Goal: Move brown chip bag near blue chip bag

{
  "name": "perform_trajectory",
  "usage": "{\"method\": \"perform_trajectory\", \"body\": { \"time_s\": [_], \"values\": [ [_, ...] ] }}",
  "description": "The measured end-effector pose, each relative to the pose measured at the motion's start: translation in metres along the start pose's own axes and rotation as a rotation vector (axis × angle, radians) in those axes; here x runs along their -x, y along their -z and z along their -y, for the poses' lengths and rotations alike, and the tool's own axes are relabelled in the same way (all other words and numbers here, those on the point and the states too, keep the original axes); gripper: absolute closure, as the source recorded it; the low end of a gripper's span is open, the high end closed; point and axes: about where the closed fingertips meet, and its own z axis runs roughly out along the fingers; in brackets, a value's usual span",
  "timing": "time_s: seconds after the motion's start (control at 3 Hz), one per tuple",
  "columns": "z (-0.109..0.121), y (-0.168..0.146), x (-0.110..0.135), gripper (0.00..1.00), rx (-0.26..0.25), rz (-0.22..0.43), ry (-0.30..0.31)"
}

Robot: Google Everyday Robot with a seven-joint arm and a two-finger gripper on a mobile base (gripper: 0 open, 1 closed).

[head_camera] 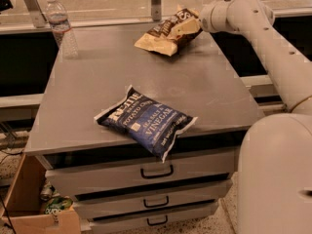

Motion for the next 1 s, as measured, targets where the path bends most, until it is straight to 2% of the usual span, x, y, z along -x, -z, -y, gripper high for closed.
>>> {"method": "perform_trajectory", "body": {
  "time_s": [0.33, 0.67, 1.0],
  "values": [
    [-0.001, -0.012, -0.014, 0.00, 0.018, -0.023, -0.049],
    [0.004, -0.012, -0.025, 0.15, 0.012, -0.056, -0.077],
    [0.008, -0.008, -0.030, 0.39, -0.002, -0.083, -0.083]
  ]
}}
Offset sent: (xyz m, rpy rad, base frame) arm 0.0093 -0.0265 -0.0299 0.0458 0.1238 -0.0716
